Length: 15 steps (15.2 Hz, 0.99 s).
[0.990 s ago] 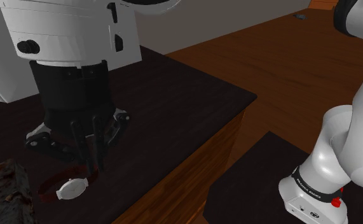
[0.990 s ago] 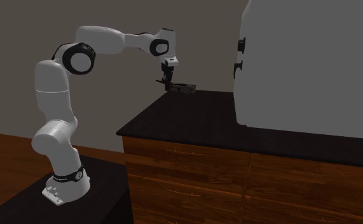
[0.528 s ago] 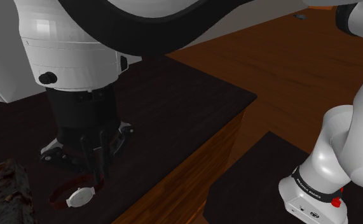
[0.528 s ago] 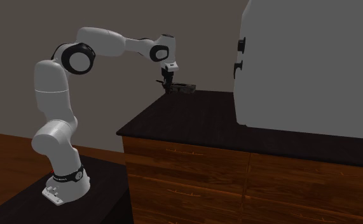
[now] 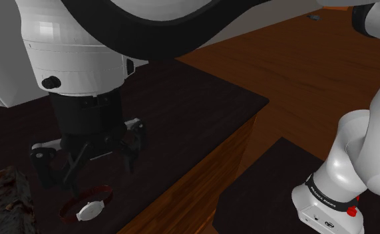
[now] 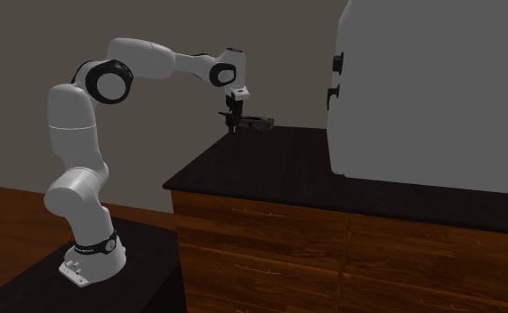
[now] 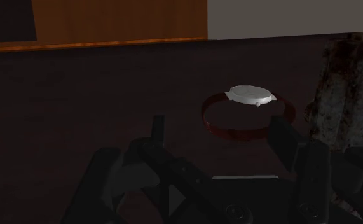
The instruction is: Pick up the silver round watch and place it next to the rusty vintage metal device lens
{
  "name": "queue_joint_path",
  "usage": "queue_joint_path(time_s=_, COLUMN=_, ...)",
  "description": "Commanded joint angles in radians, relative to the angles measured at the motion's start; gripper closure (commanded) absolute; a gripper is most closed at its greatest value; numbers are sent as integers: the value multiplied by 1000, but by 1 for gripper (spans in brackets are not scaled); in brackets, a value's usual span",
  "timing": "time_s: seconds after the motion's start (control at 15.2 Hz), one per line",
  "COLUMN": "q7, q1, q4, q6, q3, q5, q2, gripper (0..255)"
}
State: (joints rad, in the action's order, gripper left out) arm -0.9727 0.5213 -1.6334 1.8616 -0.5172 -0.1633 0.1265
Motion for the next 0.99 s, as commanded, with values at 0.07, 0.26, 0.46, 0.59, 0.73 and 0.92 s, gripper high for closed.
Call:
queue_joint_path(time_s=0.07, q7=0, q1=0, q4=0, q6=0, q3=0, q5=0, q2=0, gripper=0)
queue_joint_path(time_s=0.26, q7=0, q1=-6, q4=60, q6=-65, q3=4, q5=-1, q2=-5, gripper=0)
queue_joint_path(time_s=0.46, q7=-3, q1=-11, q4=121, q6=-125, q3=7, q5=0, q2=-3, gripper=0)
queue_joint_path(time_s=0.59, q7=-3, q1=-11, q4=121, q6=-125, q3=7, q5=0, q2=-3, gripper=0)
queue_joint_path(time_s=0.73, q7=-3, q1=-11, q4=121, q6=-125, q3=7, q5=0, q2=-3, gripper=0)
queue_joint_path(time_s=0.92, q7=-3, q1=-11, q4=121, q6=-125, q3=7, q5=0, q2=-3, gripper=0)
